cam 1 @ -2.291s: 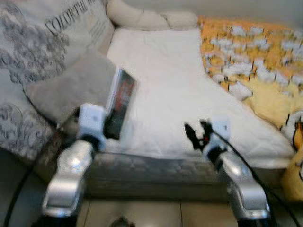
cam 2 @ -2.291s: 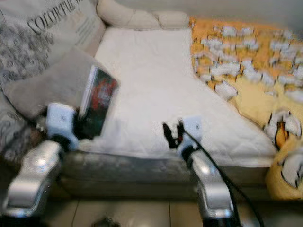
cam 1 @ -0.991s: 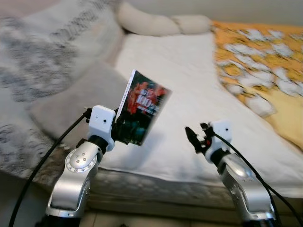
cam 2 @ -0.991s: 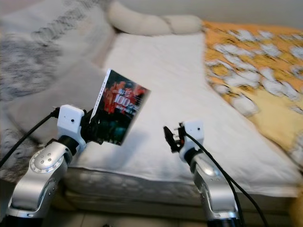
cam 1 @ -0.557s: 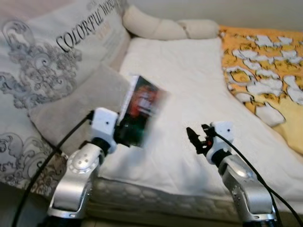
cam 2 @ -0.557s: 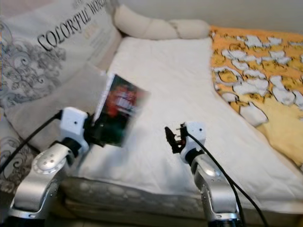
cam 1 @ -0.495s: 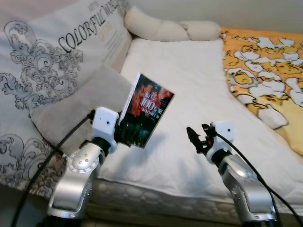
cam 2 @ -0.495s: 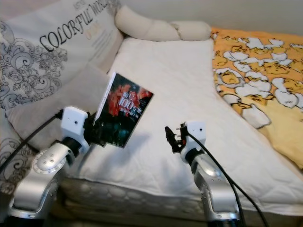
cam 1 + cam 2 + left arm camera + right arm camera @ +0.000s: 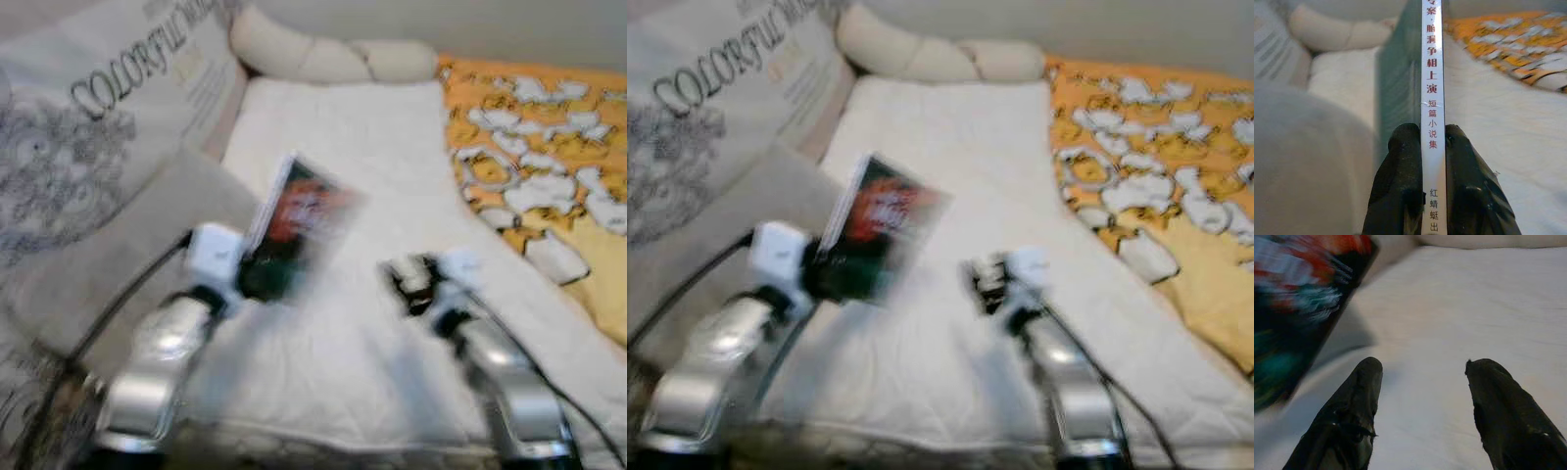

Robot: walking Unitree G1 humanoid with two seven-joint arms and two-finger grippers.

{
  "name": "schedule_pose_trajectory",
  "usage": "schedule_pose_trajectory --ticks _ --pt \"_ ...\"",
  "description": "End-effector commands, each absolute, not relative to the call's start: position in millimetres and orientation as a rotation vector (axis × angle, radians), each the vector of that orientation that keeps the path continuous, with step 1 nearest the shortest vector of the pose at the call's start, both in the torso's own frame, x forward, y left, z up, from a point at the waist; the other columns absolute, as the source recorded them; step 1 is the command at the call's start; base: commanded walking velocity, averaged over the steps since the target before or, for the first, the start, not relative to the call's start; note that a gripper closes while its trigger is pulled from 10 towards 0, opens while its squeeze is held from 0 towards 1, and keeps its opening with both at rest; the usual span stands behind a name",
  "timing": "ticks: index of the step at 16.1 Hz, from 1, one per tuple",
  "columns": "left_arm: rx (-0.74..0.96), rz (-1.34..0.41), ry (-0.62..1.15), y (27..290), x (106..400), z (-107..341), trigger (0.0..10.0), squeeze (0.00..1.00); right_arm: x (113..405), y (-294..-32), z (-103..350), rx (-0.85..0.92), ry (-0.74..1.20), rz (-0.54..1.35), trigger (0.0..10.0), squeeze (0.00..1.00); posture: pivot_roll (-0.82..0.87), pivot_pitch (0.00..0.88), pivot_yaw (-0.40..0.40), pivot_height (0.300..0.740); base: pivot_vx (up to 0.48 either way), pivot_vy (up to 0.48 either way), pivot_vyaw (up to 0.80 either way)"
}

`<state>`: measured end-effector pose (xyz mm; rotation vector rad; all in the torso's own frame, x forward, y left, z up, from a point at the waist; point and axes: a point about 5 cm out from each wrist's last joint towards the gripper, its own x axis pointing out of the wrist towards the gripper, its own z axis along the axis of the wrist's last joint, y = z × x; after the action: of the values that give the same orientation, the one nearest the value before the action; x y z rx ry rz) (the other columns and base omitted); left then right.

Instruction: Clean up the room

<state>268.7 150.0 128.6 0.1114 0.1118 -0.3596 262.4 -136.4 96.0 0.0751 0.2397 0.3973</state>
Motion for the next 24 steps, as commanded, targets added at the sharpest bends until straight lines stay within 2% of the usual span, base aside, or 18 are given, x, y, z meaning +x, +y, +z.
schedule_pose_trajectory --ticks 1,6,10,17,18,21,24 --pt "0.087 -0.404 0.067 142.5 271.0 139.6 10.0 0.0 262.8 -148.4 98.0 0.058 0.253 0.386 10.0 0.0 -0.02 0.0 0.016 0.74 0.0 0.0 0.0" --pt "-0.062 -0.482 0.244 137.7 299.5 131.3 10.0 0.0 254.9 -168.9 107.2 -0.001 0.348 0.596 10.0 0.0 -0.03 0.0 0.02 0.74 0.0 0.0 0.0" --pt "-0.168 -0.511 0.332 131.1 318.6 123.6 10.0 0.0 245.6 -173.2 113.6 -0.049 0.375 0.738 10.0 0.0 -0.04 0.0 0.027 0.74 0.0 0.0 0.0" --pt "-0.376 -0.442 0.47 124.8 341.9 107.6 10.0 0.0 237.0 -173.7 117.8 -0.041 0.401 0.809 10.0 0.0 -0.06 0.0 0.036 0.74 0.0 0.0 0.0" --pt "-0.486 -0.402 0.527 127.5 343.9 99.2 10.0 0.0 234.4 -172.6 118.1 -0.033 0.412 0.835 10.0 0.0 -0.06 0.0 0.034 0.74 0.0 0.0 0.0" --pt "-0.655 -0.37 0.619 128.8 344.0 82.0 10.0 0.0 225.3 -171.2 119.0 -0.024 0.459 0.918 10.0 0.0 -0.07 0.0 0.025 0.74 0.0 0.0 0.0" --pt "-0.574 -0.397 0.685 127.5 340.1 65.3 10.0 0.0 222.2 -172.5 119.1 -0.037 0.499 0.946 10.0 0.0 -0.08 0.0 0.01 0.74 0.0 0.0 0.0"
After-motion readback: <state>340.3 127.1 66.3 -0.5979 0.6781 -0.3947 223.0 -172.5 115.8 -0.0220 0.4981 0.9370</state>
